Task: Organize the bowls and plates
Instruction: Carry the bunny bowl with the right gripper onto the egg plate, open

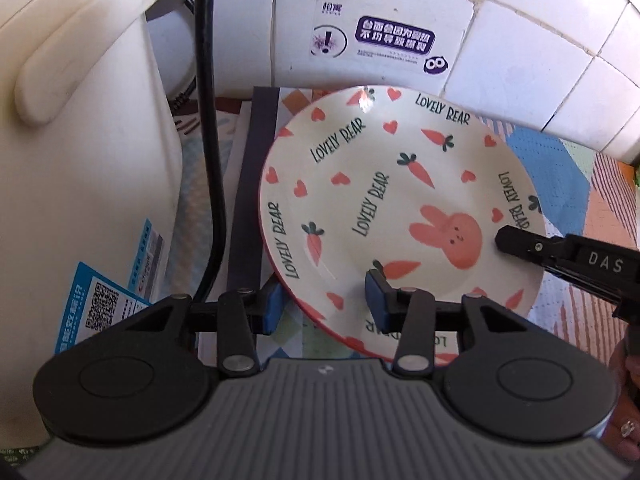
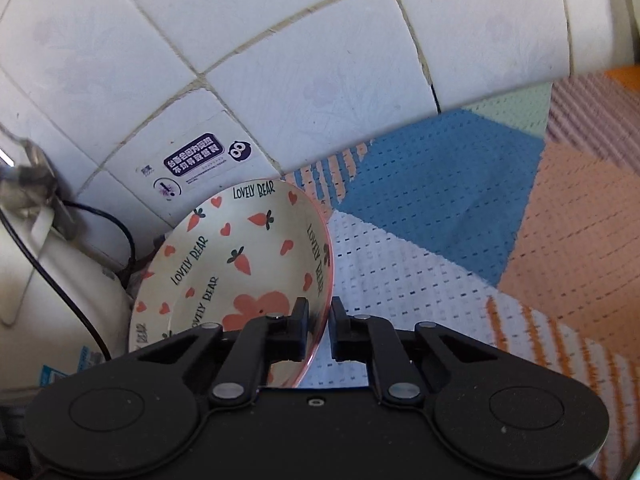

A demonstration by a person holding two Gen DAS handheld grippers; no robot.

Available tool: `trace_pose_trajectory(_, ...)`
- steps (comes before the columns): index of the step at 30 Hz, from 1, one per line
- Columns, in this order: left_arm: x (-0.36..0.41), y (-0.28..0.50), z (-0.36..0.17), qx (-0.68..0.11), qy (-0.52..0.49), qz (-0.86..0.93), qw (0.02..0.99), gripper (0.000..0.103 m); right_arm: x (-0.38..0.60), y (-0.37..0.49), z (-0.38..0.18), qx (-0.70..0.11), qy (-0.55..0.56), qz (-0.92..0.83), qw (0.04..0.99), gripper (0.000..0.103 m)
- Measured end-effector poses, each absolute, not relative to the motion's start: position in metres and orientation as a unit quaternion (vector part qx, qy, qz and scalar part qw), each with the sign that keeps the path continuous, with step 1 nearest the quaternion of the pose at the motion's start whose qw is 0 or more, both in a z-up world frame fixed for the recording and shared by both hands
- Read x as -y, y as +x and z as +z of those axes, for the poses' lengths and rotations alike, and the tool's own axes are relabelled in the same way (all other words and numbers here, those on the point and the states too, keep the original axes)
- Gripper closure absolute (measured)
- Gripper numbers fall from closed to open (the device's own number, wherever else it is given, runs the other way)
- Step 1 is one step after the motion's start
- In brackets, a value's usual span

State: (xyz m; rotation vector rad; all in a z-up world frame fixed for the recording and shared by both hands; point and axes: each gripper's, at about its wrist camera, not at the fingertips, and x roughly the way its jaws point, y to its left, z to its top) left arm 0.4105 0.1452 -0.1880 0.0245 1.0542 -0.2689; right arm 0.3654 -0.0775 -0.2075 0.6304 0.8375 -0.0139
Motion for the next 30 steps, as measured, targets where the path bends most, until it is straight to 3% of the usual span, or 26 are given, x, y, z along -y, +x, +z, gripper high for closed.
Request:
trace_pose_trajectory(8, -0.147, 0.414, -0.176, -0.51, 0.01, -0.119, 0.852, 0.066, 0.081, 0.364, -0.203, -0.399, 0.313, 0.015, 0.862, 0.09)
trace_pose_trajectory(13, -0.144, 0.402, -0.166, -0.51, 0.008, -0.125, 0.851, 0.069, 0.079, 0.35, -0.185, -0.419, 0.267, 0.036, 0.867, 0.086)
trace_pose_trajectory(30, -0.093, 0.345, -0.113, -0.505, 0.052, -0.24, 0.828, 0.069, 0.106, 0.224, -0.129, -0.373, 0.258, -0.028, 0.891, 0.082)
